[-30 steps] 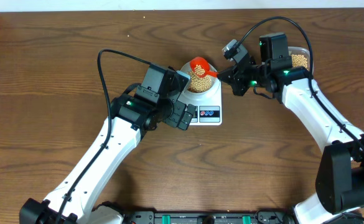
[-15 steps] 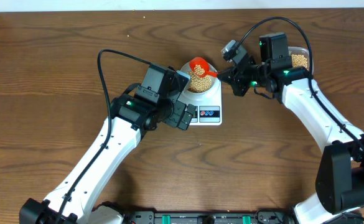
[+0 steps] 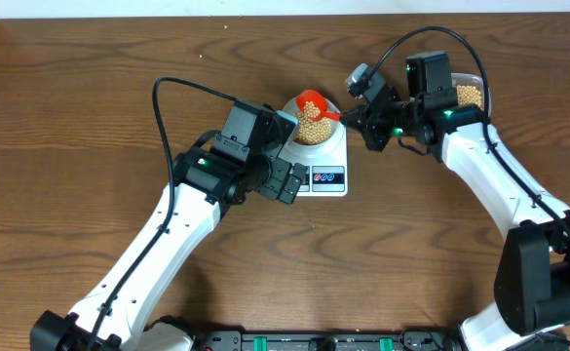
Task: Scoop item into bowl and weigh 50g on scale
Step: 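Tilt the scoop slowly with right gripper, trickling beans into bowl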
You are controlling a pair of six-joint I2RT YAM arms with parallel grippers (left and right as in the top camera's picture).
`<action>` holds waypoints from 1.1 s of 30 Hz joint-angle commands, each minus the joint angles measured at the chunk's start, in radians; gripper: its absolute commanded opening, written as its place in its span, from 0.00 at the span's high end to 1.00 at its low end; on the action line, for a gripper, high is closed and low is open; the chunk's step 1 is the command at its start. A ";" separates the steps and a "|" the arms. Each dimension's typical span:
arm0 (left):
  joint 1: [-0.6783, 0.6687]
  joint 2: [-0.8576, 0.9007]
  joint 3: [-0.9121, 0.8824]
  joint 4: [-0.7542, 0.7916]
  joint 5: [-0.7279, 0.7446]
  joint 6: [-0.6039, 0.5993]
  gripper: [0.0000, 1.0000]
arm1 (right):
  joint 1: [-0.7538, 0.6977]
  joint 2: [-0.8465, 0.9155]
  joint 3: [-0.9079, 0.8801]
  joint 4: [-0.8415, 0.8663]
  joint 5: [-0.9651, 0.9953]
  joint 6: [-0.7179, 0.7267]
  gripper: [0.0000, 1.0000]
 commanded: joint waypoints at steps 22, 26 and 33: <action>0.005 0.008 -0.002 -0.003 0.009 0.007 0.00 | -0.072 -0.029 0.009 0.006 -0.146 0.278 0.99; 0.005 0.008 -0.002 -0.003 0.009 0.007 0.00 | -0.082 -0.029 0.009 0.006 -0.146 0.284 0.99; 0.005 0.008 -0.002 -0.003 0.009 0.007 0.00 | -0.082 -0.029 0.008 0.006 -0.146 0.283 0.99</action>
